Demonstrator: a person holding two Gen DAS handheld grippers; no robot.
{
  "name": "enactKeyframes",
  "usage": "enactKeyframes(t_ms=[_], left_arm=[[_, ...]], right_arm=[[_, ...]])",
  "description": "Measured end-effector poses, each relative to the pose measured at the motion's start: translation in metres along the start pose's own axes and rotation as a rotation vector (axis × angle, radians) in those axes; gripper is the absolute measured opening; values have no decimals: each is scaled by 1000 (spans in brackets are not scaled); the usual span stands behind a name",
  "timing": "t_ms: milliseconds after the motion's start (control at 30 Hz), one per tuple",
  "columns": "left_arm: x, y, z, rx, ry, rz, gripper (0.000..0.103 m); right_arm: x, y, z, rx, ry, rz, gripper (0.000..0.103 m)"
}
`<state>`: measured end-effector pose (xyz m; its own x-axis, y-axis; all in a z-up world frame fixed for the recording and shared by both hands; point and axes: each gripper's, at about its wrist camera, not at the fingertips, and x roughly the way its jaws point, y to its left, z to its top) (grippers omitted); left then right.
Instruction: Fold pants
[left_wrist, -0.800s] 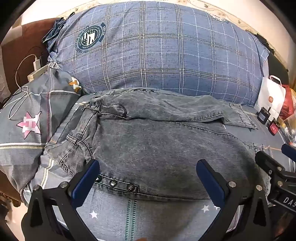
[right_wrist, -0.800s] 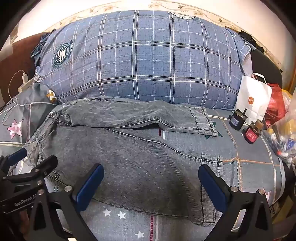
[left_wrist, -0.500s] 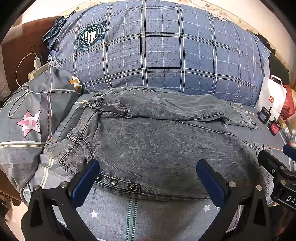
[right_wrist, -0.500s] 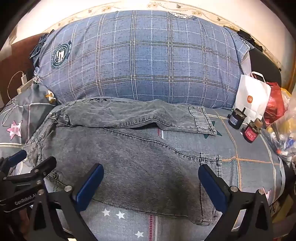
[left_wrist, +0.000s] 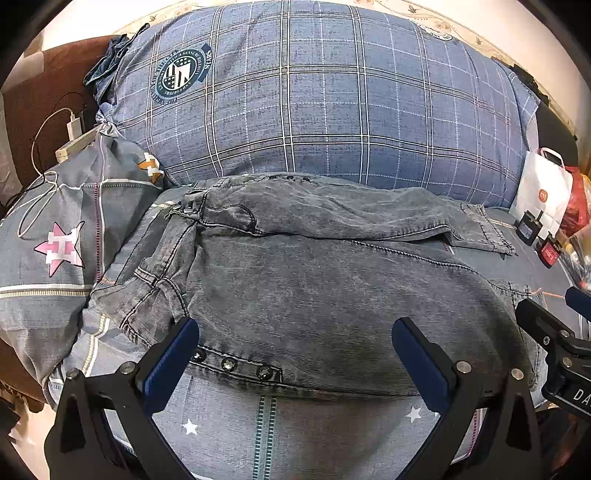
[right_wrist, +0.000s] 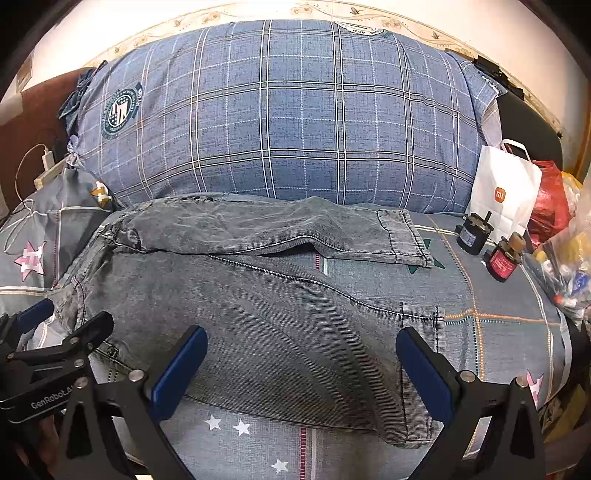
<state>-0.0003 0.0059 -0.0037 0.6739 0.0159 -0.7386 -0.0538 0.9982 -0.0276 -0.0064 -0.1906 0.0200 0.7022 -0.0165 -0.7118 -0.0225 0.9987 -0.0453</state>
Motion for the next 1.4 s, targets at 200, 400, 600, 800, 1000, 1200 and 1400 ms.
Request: enactKeyframes(t_ms=[200, 400, 600, 800, 1000, 1200, 1400], left_arm=[[0, 1, -1, 2, 3, -3, 103], [0, 2, -2, -1, 6, -1, 103], [1, 1, -2, 1, 9, 2, 103], [3, 1, -1, 5, 13, 5, 103], [6, 7, -3, 11, 22, 6, 103], [22, 61, -16, -67, 80, 41, 103], [60, 172, -31, -387, 213, 106, 103]], right_arm=[[-1, 0, -1, -2, -1, 1, 103], [-1, 1, -2, -4, 3, -3, 103], [-1, 0, -2, -4, 2, -5, 103], [-1, -2, -2, 0, 4, -5, 103], [1, -4, -3, -1, 11, -5, 103], [4, -32, -27, 17, 61, 17, 103], [6, -89, -69, 166, 188, 145, 103]])
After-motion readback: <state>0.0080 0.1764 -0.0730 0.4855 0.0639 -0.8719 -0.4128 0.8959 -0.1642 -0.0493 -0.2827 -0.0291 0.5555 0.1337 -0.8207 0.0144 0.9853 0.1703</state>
